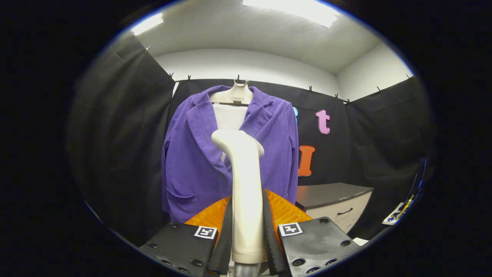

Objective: Iron the clothes twice with a garment steamer, once on the left side and once on the right side.

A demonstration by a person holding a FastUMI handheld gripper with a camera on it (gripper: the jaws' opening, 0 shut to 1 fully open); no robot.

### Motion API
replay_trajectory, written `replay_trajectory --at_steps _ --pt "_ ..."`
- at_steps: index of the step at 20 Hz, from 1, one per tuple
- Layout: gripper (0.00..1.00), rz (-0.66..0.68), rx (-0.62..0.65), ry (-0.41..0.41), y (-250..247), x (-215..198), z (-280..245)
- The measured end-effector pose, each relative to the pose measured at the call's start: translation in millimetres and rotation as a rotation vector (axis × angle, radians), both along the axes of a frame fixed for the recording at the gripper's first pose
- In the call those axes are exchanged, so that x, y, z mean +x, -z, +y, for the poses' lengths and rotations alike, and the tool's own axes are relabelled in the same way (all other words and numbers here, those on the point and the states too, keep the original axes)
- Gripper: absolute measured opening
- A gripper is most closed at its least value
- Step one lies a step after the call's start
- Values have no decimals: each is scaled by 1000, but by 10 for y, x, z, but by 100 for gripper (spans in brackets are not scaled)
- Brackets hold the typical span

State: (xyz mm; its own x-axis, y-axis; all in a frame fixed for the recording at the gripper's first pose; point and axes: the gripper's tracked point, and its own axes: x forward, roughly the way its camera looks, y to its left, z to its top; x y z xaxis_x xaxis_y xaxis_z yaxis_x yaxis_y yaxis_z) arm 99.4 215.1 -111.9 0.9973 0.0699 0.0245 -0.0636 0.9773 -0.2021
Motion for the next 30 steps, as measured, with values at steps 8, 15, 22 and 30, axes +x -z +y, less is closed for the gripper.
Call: replay_trajectory --at_steps 8,15,22,30 --pt "45 -37 -23 -96 -504 436 644" --pt "45 -28 10 -130 -560 701 1056" --pt "45 -30 -42 -131 -435 888 1287" --pt "45 -18 -56 -125 -275 864 1250"
